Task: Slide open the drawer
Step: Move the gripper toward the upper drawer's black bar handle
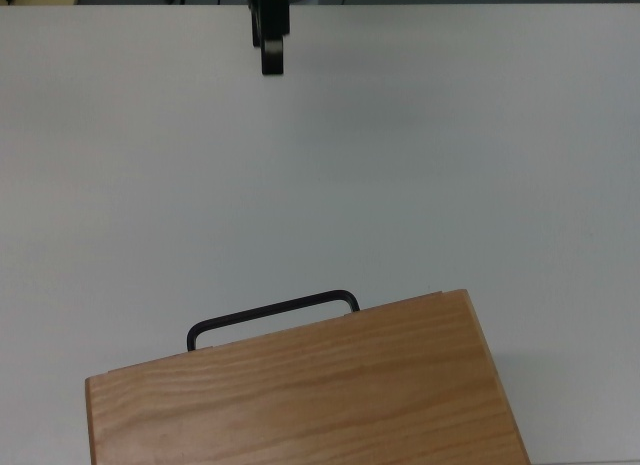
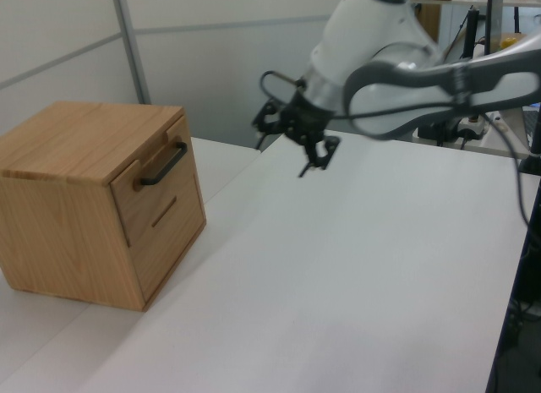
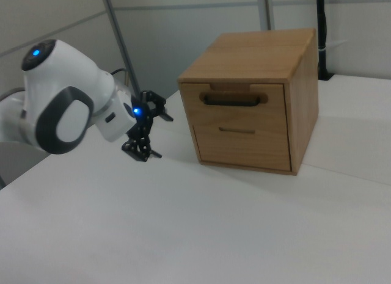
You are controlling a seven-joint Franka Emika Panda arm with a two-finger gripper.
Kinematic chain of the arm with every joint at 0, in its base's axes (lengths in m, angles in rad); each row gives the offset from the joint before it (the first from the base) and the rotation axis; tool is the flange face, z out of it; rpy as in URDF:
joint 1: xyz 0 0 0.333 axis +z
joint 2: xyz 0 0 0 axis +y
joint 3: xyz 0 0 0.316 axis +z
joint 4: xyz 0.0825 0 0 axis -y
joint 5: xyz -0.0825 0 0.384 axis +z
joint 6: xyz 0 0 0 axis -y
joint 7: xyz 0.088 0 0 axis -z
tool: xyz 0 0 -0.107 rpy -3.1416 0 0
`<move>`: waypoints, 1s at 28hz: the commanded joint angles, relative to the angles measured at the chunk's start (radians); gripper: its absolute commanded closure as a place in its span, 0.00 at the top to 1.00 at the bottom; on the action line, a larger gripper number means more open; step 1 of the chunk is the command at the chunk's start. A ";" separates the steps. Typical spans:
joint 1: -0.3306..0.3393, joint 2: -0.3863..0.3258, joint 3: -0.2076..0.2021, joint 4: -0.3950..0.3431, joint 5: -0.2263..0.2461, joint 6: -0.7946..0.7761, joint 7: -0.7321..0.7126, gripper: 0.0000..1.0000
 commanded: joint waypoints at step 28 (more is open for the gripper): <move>0.020 0.625 -0.002 0.531 0.018 0.373 -0.007 1.00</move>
